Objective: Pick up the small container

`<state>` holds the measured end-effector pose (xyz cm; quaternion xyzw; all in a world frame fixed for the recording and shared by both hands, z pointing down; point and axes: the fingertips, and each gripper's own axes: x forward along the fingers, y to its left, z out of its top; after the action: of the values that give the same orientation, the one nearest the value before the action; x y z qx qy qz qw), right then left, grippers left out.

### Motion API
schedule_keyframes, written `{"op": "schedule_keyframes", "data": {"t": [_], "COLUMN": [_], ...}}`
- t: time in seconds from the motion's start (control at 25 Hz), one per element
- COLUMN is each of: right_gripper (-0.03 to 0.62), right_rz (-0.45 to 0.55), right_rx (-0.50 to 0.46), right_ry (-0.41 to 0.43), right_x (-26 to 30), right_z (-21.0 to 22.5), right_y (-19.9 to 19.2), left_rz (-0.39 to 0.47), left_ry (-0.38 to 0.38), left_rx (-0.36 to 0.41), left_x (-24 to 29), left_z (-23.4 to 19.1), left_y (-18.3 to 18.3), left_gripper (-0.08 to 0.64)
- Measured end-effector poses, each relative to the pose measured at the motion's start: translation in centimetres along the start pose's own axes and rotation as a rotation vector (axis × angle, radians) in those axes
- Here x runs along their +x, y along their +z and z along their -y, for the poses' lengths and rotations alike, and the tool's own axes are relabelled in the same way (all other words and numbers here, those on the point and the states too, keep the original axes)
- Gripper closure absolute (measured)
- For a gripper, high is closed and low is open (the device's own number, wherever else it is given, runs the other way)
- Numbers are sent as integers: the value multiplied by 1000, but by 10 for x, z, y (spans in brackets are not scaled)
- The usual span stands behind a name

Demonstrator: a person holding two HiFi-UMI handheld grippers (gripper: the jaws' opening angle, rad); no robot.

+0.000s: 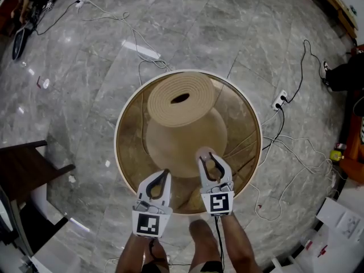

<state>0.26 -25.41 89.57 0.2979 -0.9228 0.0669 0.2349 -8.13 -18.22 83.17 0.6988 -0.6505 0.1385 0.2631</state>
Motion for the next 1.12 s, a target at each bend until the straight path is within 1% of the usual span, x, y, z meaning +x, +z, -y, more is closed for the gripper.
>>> {"op": "schedule_keyframes", "data": {"t": [0.24, 0.44, 0.6, 0.76, 0.84, 0.92, 0.96, 1.04, 1.08, 1.12], "right_gripper": [472, 472, 472, 472, 472, 472, 472, 472, 472, 472], "right_rz": [7, 26, 33, 45, 49, 66, 71, 76, 77, 79], "right_rx": [-5, -7, 10, 21, 24, 27, 28, 35, 39, 41], "right_ry": [2, 4, -7, -23, -27, -31, -34, -38, -40, -43], "right_x": [-17, -36, -57, -81, -93, -106, -114, -128, -136, -143], "right_z": [-1, 0, 3, 7, 7, 7, 7, 8, 7, 7], "right_y": [29, 64, 94, 127, 144, 161, 169, 188, 197, 207], "left_rz": [28, 59, 82, 112, 121, 135, 137, 138, 143, 150], "left_ry": [-2, -6, -11, -23, -23, -34, -37, -40, -46, -54], "left_rx": [34, 48, 63, 116, 108, 156, 162, 138, 156, 190], "left_x": [-16, -33, -53, -73, -83, -93, -98, -110, -115, -120], "left_z": [2, 6, 13, 23, 27, 32, 36, 44, 46, 48], "left_y": [32, 67, 96, 124, 138, 150, 157, 174, 180, 186], "left_gripper": [541, 541, 541, 541, 541, 541, 541, 541, 541, 541]}}
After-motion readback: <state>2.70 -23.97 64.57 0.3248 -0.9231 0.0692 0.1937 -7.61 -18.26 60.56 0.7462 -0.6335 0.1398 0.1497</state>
